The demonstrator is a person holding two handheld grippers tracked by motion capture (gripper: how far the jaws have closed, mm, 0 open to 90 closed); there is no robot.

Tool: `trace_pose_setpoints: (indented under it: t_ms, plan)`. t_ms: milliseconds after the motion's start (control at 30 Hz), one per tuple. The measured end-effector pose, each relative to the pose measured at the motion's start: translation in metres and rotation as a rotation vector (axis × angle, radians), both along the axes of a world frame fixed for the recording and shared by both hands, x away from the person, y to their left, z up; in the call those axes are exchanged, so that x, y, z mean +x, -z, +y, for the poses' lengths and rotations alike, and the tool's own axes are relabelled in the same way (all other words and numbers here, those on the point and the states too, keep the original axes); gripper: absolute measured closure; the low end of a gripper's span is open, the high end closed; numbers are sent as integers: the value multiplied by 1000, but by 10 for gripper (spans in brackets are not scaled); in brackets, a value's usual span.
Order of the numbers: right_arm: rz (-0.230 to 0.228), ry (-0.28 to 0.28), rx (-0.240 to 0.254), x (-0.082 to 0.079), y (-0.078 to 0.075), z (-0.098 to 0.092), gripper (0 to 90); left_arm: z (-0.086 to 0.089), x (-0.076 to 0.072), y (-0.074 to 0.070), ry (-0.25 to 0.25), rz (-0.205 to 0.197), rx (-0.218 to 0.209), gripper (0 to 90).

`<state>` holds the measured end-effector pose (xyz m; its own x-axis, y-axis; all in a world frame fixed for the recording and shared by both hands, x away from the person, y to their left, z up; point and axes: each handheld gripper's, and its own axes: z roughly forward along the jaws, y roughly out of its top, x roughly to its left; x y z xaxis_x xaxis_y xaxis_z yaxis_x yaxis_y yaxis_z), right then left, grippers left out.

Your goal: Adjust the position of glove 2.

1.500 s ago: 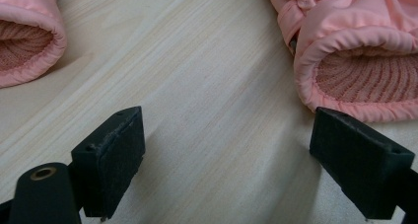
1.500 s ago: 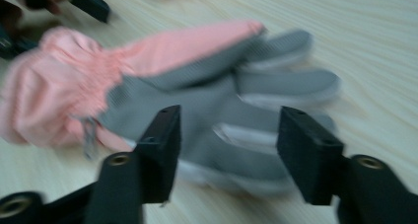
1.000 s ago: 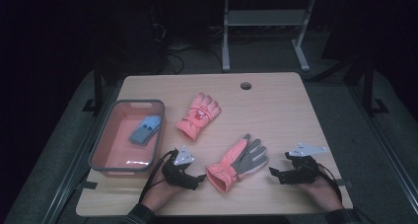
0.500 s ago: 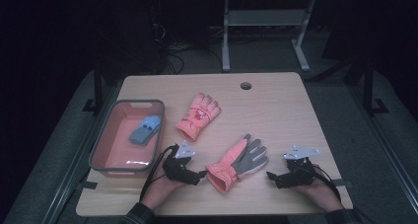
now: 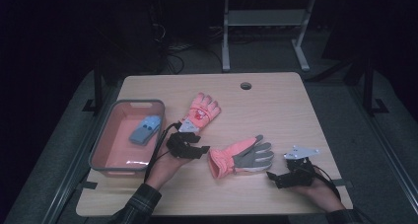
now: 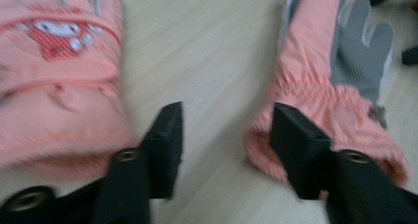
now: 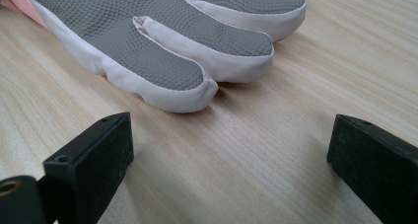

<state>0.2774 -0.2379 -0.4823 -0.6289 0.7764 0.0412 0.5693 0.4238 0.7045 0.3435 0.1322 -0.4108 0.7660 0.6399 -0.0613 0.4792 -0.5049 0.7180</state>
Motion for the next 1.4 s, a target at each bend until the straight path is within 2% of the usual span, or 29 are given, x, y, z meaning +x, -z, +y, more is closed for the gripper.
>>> trace_pose_setpoints:
  t_ms: [67,167,233,367,433,467,500,567,733,767,933,1033,1100,1233,1400]
  plan:
    - [0,0,0,0,0,0,31,-1,7,-3,-8,-1,3,602]
    - [-5,-5,-1,0,0,0,30,-2,21,-7,-24,-2,11,797]
    - [-6,-5,-1,0,0,0,30,-5,30,-8,-27,15,2,892]
    - [-5,-5,-1,0,0,0,30,-16,39,3,3,50,13,895]
    - [-1,-1,0,0,0,0,30,-22,39,12,18,73,14,895]
    - [-5,-5,-1,0,0,0,30,-22,39,12,18,73,14,895]
    - [-5,-5,-1,0,0,0,30,-28,37,19,39,97,5,895]
    - [0,-1,0,0,0,0,31,-33,31,24,70,119,20,895]
    - [1,-5,-1,0,0,0,30,-35,19,26,108,142,34,895]
    - [1,-5,0,0,0,0,30,-33,12,25,139,151,52,895]
    - [2,-5,0,0,0,0,30,-30,-2,25,164,158,54,894]
    - [2,-5,0,0,0,0,30,-27,1,19,126,131,31,890]
    - [2,-5,0,0,0,0,30,-24,8,14,83,112,15,845]
    - [2,-5,-1,0,0,0,30,-20,28,4,25,76,5,738]
    - [2,-5,0,0,0,0,30,-17,55,-5,-41,39,12,684]
